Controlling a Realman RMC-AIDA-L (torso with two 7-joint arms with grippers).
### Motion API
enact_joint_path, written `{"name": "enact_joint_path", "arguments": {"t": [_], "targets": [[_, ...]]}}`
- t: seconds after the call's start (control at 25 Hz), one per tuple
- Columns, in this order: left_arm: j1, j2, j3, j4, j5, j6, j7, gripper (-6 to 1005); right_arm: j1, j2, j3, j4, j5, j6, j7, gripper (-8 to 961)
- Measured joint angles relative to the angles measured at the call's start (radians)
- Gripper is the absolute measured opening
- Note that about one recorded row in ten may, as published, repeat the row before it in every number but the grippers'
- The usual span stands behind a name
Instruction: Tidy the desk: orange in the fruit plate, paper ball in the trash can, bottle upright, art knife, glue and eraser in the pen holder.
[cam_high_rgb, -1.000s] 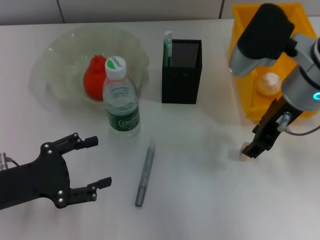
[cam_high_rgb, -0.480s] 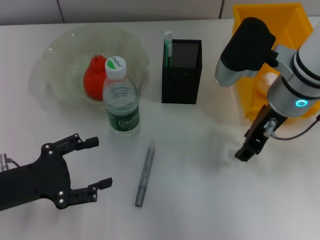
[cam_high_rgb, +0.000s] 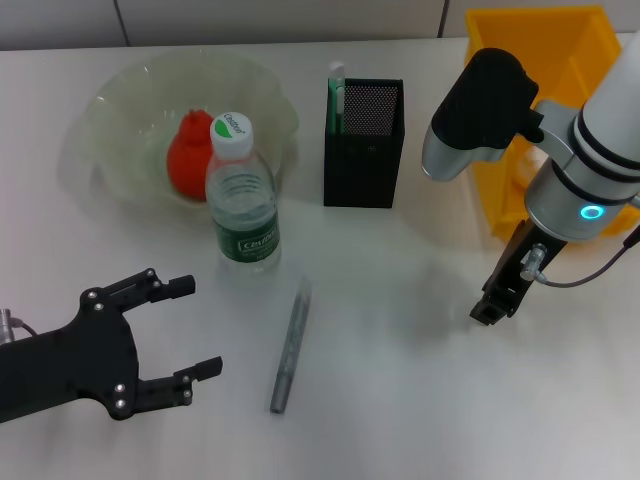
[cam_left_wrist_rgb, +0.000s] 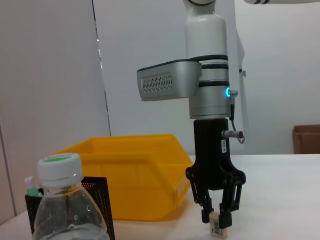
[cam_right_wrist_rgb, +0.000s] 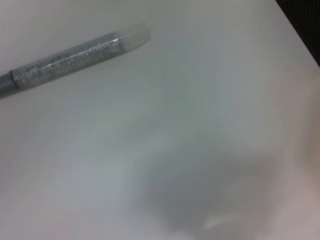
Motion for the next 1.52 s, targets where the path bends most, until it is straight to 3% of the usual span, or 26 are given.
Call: {"name": "enact_joint_path", "arguments": {"t": [0.08, 0.52, 0.8, 0.96, 1.08, 1.28, 1.52], "targets": [[0.001, 0.001, -0.002, 0.000, 0.000, 0.000, 0.000, 821, 0.002, 0.000, 0.000, 0.000, 0.000, 0.000, 0.000, 333], [0.002, 0.003, -0.011, 0.000, 0.000, 0.001, 0.000, 821, 0.000, -0.001, 0.030, -0.111, 0.017, -0.051, 0.037, 269], [0.002, 0.003, -0.011, 0.000, 0.000, 0.003, 0.000, 820, -0.013, -0.004, 0.143, -0.300, 0.074, -0.074, 0.045, 307], [0.017, 0.003, -0.016, 0.007, 0.000, 0.025, 0.003, 820, -0.029, -0.004, 0.188, -0.390, 0.055, 0.027, 0.056, 329], [0.020, 0.005, -0.021, 0.007, 0.000, 0.035, 0.008, 820, -0.034, -0.006, 0.195, -0.384, 0.054, 0.102, 0.055, 346], [0.024, 0.010, -0.025, 0.008, 0.000, 0.043, 0.007, 820, 0.002, -0.005, 0.194, -0.224, 0.060, 0.299, 0.015, 373], [0.029, 0.011, -0.025, 0.008, 0.000, 0.043, 0.008, 820, 0.030, -0.004, 0.191, -0.169, 0.063, 0.358, 0.011, 406]]}}
